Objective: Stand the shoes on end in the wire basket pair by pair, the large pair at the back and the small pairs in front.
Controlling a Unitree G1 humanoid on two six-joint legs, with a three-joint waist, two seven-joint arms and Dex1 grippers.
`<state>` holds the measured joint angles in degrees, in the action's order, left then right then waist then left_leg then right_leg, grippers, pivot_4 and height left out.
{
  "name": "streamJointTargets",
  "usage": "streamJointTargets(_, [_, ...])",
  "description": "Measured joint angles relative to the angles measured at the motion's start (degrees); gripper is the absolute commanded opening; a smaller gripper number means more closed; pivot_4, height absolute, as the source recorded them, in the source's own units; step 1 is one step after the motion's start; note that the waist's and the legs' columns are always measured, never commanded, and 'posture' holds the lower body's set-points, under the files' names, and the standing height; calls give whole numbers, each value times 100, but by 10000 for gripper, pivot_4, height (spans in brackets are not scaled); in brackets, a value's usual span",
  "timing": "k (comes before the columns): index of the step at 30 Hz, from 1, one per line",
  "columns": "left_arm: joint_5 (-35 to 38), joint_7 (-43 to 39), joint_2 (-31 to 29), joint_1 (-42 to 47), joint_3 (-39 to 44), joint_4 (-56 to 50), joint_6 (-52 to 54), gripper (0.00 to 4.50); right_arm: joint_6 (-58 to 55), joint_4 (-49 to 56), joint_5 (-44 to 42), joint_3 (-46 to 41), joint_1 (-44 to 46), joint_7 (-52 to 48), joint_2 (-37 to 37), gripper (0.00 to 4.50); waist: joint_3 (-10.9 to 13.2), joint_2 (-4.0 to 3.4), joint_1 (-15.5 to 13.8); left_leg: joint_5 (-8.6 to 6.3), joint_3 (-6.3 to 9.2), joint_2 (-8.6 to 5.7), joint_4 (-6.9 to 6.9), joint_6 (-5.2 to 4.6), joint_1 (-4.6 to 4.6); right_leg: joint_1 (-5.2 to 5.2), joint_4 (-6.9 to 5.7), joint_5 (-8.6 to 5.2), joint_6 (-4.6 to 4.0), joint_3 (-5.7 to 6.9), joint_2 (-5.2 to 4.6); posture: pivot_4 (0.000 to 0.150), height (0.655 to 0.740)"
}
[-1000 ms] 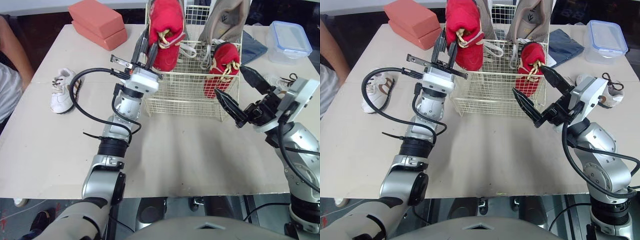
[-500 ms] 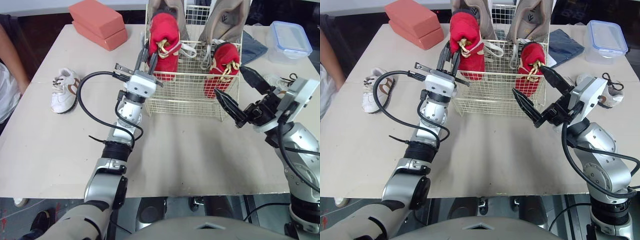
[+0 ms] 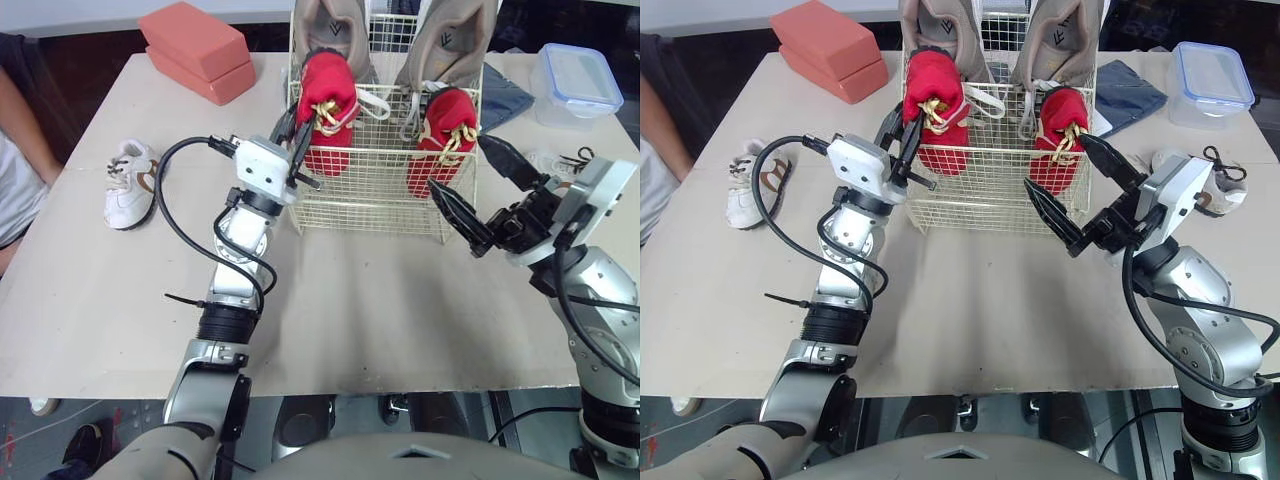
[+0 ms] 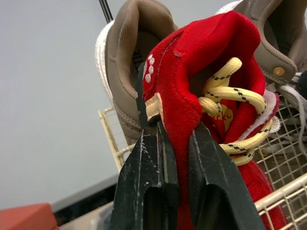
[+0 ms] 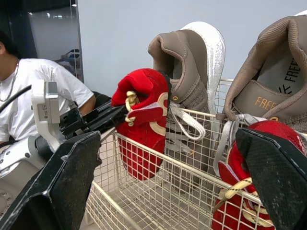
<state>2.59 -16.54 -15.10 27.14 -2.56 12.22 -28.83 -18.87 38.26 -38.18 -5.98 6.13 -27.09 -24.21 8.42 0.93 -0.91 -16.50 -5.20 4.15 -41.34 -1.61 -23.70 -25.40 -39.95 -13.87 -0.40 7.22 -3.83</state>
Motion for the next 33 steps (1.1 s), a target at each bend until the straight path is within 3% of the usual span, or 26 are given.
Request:
streamJointTargets(3, [37,-102,36,-129,-21,-118,113,29262,0,0,1,21,1,-1,0,45000,-2,-3,-3,0,5,1,0,0,2,2,-1,-1,2,0,2,1500,6860])
streamJointTargets(6, [56,-131,22,-231,26,-273,224,44652,1,0,13,35,-16,0,0,45000,-5,-8,6,0,4,2,0,0,6,2,-3,-1,1,-5,6,1500,6860])
streamJointTargets(20, [586,-535,-266,-1401,208,-1698,1422,44652,64,-85,44,-196,-176,-84,-117,45000,3,-1,-9,0,11,4,2,0,-5,-2,5,-2,1,-4,5,1500,6860])
streamJointTargets(27, [2072,-1417,-1044,-1171,373,-3040,2914,44652,398,-1265,114,-1297,-237,-574,-731,45000,15,7,-2,0,6,3,8,1,-9,-6,10,-2,-1,-12,12,1500,6860])
streamJointTargets(33, [3439,-2002,-1920,-787,697,-3710,4535,44652,700,-3221,554,-1930,9,-1099,-1483,45000,31,1,6,0,-1,-2,10,1,-3,-6,9,-3,0,-20,21,1500,6860])
